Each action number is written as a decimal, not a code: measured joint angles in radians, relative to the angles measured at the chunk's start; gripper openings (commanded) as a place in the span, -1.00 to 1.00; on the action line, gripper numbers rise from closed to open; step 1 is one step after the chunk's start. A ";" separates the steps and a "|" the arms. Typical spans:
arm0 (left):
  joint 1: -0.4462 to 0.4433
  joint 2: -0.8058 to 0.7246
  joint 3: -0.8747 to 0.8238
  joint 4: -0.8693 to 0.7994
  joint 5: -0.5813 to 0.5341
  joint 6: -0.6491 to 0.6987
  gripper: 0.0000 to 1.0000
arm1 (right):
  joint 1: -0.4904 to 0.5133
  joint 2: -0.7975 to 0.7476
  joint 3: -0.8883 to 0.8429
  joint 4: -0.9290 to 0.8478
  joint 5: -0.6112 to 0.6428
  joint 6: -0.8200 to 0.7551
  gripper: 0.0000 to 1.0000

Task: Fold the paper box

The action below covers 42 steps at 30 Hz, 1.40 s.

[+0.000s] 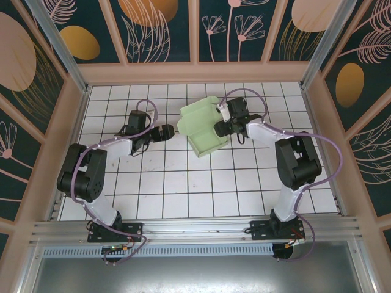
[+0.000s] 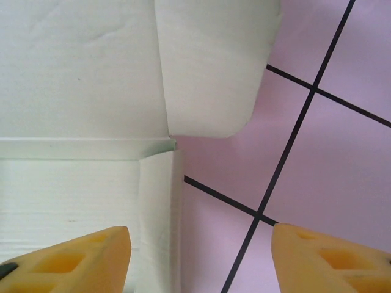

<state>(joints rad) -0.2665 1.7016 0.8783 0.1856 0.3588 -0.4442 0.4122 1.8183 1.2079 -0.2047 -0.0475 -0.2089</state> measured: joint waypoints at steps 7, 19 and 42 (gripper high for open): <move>0.000 0.000 -0.001 0.006 0.008 0.000 0.75 | -0.014 0.050 0.037 -0.037 -0.069 0.035 -0.19; 0.000 0.000 -0.002 0.014 0.022 0.011 0.76 | 0.000 0.117 0.061 -0.111 -0.049 0.046 -0.85; 0.043 -0.012 -0.084 0.091 -0.020 -0.018 0.76 | 0.204 0.255 0.219 -0.230 0.410 0.197 -1.00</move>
<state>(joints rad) -0.2237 1.6894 0.7940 0.2768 0.3389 -0.4625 0.6163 2.0731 1.4265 -0.4351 0.3622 -0.0116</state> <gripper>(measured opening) 0.880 0.054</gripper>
